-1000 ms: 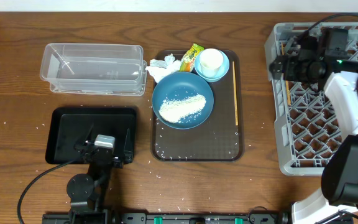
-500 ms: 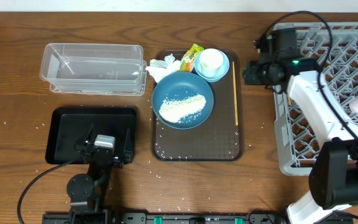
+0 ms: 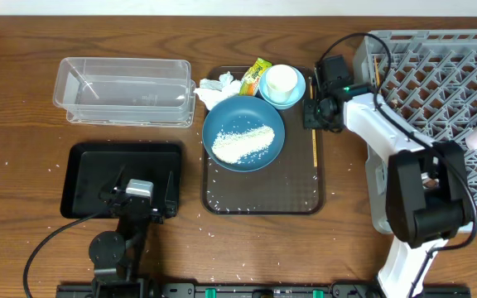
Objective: Sort waste into correct bins and load items into the dishwasher rack
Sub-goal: 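Return the right gripper to the tray and grasp the second chopstick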
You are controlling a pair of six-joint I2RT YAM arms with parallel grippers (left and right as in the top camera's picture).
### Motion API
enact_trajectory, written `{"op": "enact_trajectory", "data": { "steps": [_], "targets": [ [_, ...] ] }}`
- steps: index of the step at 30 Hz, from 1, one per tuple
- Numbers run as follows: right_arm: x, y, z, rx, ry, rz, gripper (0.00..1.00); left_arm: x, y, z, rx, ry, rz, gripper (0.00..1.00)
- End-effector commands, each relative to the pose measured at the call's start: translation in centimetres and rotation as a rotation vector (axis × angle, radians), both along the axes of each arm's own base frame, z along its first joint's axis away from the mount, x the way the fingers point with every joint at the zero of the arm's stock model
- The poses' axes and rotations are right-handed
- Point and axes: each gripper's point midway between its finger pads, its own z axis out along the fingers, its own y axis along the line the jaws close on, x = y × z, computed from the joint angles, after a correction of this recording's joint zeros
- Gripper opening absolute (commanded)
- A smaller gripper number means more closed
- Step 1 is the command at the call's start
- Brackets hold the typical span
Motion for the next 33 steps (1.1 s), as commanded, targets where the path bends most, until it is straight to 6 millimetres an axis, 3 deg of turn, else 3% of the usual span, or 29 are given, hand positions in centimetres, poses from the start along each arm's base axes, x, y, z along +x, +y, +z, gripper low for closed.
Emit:
{"op": "enact_trajectory", "data": {
  "steps": [1,20,28,33],
  "targets": [
    [-0.2,0.2,-0.9,-0.019,0.014,-0.013,0.44,0.0,0.0,-1.6,-0.007,0.04,0.0,1.0],
    [-0.3,2.1,-1.9,-0.028,0.003,0.03,0.4,0.0,0.0,-1.6,-0.007,0.04,0.0,1.0],
    [-0.1,0.5,-1.5,-0.174,-0.029,0.003,0.42,0.0,0.0,-1.6,-0.007,0.04,0.0,1.0],
    [0.3,0.0,-0.2,-0.197,-0.035,-0.009,0.45,0.0,0.0,-1.6,-0.007,0.04,0.0,1.0]
  ]
}}
